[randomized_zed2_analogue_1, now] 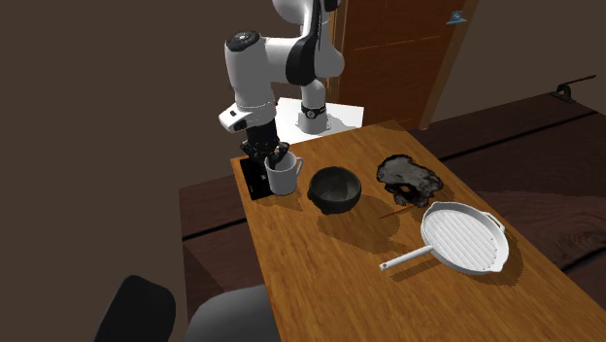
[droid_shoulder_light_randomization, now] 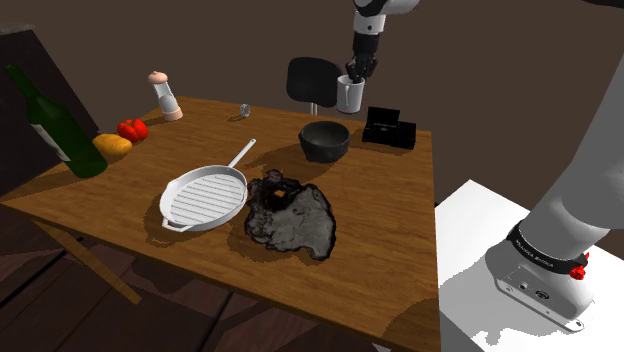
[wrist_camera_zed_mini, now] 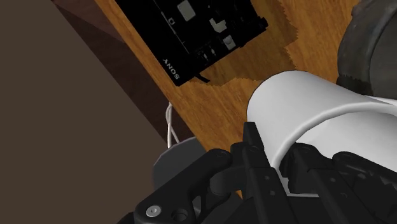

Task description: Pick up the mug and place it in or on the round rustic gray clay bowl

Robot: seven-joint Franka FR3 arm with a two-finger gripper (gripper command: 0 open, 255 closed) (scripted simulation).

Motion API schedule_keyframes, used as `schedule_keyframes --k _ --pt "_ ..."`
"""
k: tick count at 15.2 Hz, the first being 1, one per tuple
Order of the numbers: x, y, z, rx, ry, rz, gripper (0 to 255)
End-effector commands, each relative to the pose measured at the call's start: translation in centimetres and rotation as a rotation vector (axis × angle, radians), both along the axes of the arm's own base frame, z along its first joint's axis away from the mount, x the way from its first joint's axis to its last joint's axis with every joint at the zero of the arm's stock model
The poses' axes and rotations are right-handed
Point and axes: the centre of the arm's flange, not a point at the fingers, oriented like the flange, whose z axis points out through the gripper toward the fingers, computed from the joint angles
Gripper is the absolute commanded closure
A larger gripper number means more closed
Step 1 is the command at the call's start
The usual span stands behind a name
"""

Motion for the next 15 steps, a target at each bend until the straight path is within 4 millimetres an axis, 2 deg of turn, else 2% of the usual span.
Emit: schedule_keyframes --k 1,12,15 --pt "0.1 0.0 1.1 0.0 0.0 0.0 255" --pt "0.1 0.0 6.6 0.0 0.0 0.0 255" --pt "-1.3 3.7 7.1 0.0 0.0 0.0 255"
